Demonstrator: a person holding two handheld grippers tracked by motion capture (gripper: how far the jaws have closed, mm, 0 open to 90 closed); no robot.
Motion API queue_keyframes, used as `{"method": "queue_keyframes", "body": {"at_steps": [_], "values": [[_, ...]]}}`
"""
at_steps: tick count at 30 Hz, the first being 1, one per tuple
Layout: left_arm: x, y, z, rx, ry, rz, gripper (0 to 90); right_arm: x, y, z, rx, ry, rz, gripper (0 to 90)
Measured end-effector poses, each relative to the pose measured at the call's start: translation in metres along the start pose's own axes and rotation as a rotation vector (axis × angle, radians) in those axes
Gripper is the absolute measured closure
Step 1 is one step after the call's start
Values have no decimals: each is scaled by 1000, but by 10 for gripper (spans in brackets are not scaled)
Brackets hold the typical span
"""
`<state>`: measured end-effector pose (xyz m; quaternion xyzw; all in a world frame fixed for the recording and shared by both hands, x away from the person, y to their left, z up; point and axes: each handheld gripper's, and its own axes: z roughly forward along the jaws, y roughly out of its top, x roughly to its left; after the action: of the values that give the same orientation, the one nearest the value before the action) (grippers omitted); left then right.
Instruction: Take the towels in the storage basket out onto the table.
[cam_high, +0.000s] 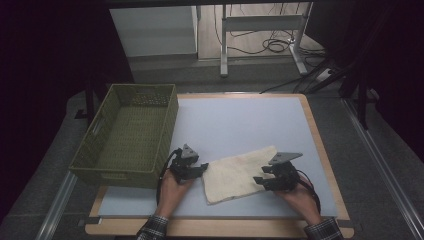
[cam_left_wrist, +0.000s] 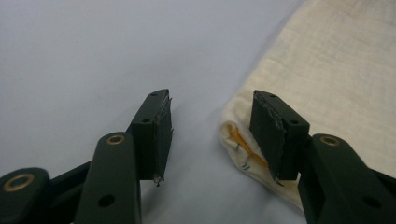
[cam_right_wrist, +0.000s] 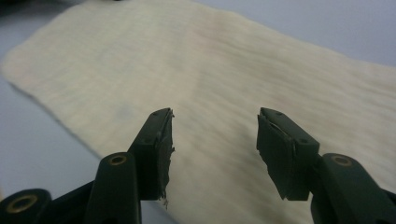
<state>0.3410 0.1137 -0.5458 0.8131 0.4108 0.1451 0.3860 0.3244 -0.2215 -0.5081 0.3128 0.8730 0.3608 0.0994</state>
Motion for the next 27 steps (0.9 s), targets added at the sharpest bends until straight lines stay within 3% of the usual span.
{"method": "queue_keyframes", "body": {"at_steps": [9,17,22,27], "values": [[1,0,0,0,-7,-5,482,47,16,22,23,96,-85,473],[1,0,0,0,-8,-6,482,83,26,46,15,197,-138,580],[1,0,0,0,-9,-6,482,101,32,56,13,255,-158,627],[1,0,0,1,-10,-5,482,116,38,64,15,292,-177,612]]}}
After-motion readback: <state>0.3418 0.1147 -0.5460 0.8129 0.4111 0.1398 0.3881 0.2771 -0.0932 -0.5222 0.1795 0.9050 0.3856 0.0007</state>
